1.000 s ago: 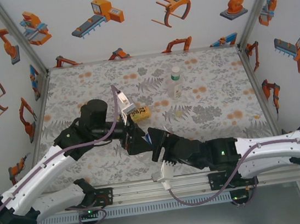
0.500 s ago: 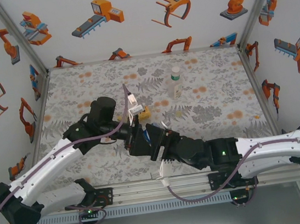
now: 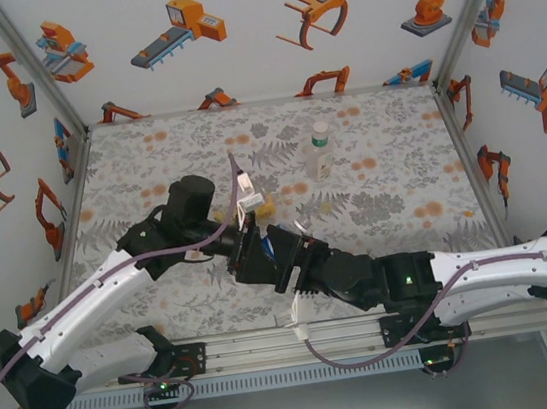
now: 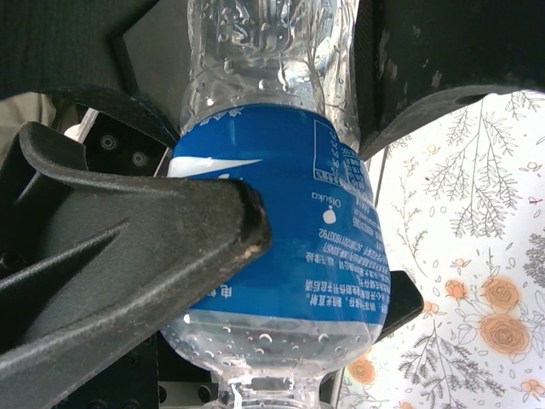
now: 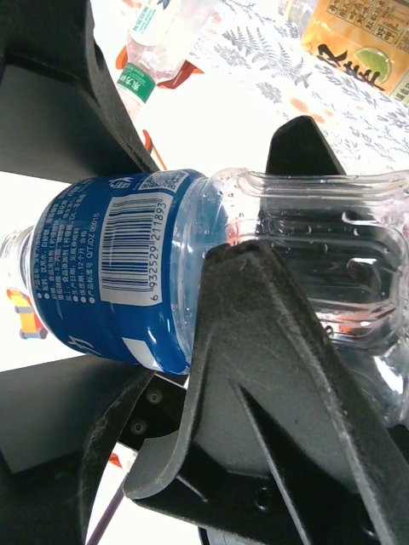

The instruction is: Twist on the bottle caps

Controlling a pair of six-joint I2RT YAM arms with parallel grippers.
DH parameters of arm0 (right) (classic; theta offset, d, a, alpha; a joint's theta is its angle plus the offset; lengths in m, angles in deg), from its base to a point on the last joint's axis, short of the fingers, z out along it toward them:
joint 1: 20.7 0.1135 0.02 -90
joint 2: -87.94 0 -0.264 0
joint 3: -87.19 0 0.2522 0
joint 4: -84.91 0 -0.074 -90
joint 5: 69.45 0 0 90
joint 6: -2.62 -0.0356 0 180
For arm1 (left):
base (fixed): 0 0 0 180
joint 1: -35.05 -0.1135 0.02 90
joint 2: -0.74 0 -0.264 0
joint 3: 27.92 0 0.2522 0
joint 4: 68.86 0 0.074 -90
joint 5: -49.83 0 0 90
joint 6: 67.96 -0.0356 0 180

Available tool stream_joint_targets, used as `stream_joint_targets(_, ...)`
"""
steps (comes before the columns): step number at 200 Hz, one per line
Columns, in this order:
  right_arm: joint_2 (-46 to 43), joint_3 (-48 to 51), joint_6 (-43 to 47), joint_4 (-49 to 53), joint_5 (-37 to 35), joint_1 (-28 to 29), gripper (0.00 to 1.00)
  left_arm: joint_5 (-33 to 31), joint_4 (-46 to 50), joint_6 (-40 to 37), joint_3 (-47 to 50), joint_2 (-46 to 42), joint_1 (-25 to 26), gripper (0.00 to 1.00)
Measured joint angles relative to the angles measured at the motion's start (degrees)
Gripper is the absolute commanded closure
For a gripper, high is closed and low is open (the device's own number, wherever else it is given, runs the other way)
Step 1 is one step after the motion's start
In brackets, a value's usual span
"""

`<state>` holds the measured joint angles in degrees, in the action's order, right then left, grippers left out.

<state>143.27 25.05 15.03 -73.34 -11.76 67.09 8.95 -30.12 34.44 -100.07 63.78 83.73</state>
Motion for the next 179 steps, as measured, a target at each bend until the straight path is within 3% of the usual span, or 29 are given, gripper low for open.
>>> stream_joint_targets(37,-2.5,2.1,-6.3,-1.1,-2.2,-0.5,0.30,-7.4,1.8,-1.4,0.0,-1.9,-0.8,0.59)
stream_joint_targets(71,-3.4,2.5,-18.3,-0.7,-3.0,-3.0,0.29,-14.3,2.0,-2.2,0.1,-4.1,-1.2,0.60)
stream_joint_targets(99,-3.6,2.1,-37.0,2.1,-0.6,-7.5,0.33,-19.0,1.1,-2.4,1.4,-5.6,-1.5,0.60)
stream_joint_targets(118,-3.5,0.6,-53.9,3.7,2.0,-11.6,0.39,-22.1,-0.1,-2.4,2.5,-6.3,-1.5,0.60)
stream_joint_targets(179,-1.9,-7.9,-109.8,5.3,3.2,-18.1,0.42,-27.3,-4.9,-2.4,4.7,-7.5,-2.0,0.60)
